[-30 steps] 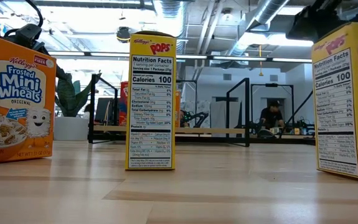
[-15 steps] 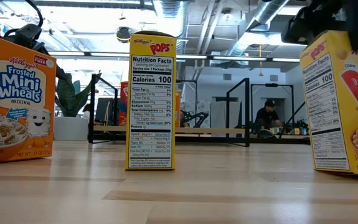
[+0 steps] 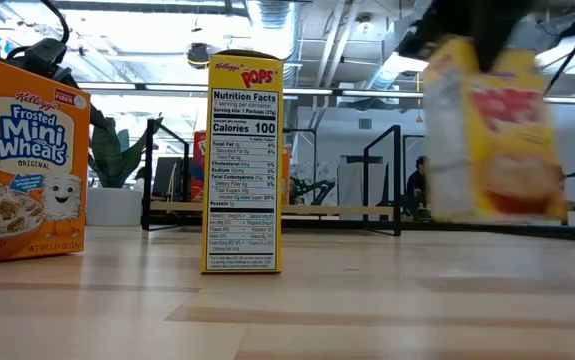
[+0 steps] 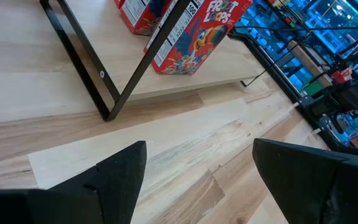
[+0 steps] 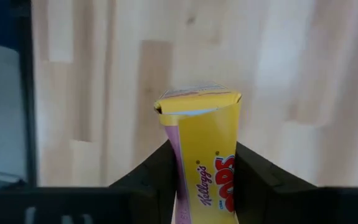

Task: Stack cereal on shelf
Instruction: Put the top right yellow cereal box on the shelf

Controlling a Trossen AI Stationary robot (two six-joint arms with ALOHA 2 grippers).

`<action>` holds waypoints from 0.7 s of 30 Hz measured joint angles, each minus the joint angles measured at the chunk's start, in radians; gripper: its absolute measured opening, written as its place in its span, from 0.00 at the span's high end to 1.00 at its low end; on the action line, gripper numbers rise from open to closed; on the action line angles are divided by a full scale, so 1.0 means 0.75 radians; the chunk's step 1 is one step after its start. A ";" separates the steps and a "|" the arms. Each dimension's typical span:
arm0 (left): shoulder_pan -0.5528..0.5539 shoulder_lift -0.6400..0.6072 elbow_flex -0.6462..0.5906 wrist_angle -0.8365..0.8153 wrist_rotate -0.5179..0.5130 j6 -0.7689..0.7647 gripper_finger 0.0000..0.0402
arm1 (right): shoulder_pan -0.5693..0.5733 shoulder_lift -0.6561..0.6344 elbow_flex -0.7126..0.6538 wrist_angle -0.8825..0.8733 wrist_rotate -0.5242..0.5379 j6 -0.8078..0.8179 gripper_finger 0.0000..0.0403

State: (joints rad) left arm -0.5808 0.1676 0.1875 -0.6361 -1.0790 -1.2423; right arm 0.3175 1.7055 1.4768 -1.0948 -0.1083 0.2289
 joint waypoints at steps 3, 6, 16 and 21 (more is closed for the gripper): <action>0.001 0.000 0.000 0.000 0.000 0.000 0.29 | -0.117 -0.001 0.077 -0.086 0.002 -0.179 0.64; 0.000 0.000 0.000 0.001 0.001 0.000 0.29 | -0.261 -0.001 0.161 -0.145 0.039 -0.321 0.62; 0.000 0.000 0.000 0.002 0.001 -0.012 0.29 | -0.754 -0.002 0.399 0.011 0.207 -0.706 0.64; 0.001 0.000 0.000 0.002 0.000 -0.055 0.29 | -0.961 0.021 0.418 0.142 0.214 -0.874 0.65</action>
State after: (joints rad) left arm -0.5804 0.1673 0.1875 -0.6350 -1.0793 -1.2835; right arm -0.4031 1.7216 1.7903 -0.9886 0.0522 -0.4269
